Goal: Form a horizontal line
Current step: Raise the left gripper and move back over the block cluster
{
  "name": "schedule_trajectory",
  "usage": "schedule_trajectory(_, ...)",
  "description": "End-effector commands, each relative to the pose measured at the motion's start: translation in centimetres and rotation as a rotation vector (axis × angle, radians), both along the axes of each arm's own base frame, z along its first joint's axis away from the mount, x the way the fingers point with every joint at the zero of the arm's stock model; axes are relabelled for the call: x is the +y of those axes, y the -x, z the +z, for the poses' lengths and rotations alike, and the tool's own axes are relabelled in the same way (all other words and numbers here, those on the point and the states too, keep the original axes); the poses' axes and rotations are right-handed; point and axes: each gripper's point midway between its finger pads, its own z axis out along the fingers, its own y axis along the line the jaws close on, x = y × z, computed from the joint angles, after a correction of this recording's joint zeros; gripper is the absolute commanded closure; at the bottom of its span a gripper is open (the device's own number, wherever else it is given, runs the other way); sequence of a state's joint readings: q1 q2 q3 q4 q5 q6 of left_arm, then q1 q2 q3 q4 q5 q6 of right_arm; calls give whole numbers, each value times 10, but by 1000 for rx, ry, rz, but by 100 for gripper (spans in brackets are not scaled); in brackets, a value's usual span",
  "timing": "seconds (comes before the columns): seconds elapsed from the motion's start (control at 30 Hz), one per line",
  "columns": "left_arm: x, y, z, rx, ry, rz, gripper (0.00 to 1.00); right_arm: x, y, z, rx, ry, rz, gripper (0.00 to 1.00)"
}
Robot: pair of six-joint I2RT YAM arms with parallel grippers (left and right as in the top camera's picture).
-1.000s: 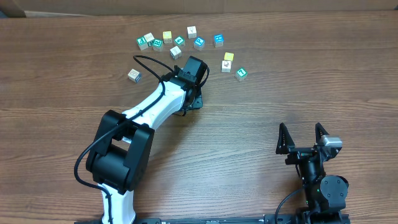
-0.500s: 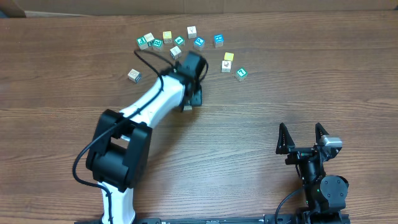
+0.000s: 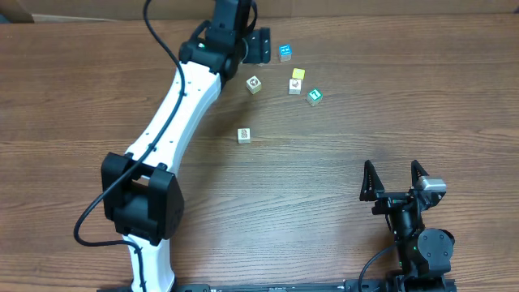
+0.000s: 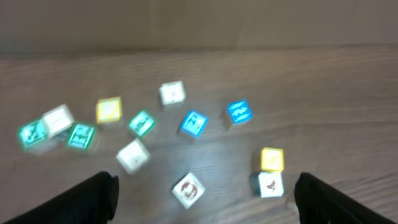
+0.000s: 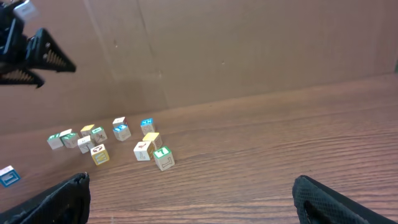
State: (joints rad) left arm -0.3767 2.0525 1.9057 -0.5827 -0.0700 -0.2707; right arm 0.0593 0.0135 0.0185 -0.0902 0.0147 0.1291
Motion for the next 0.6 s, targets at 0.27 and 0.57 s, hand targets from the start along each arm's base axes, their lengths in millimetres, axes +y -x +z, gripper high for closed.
schedule_trajectory(0.27,-3,-14,-129,145,-201,-165,23,-1,0,-1,-7,7,-2,0)
schedule_trajectory(0.57,0,-12,-154,186,-216,-195,29,-1,0,-1,-7,7,-2,0)
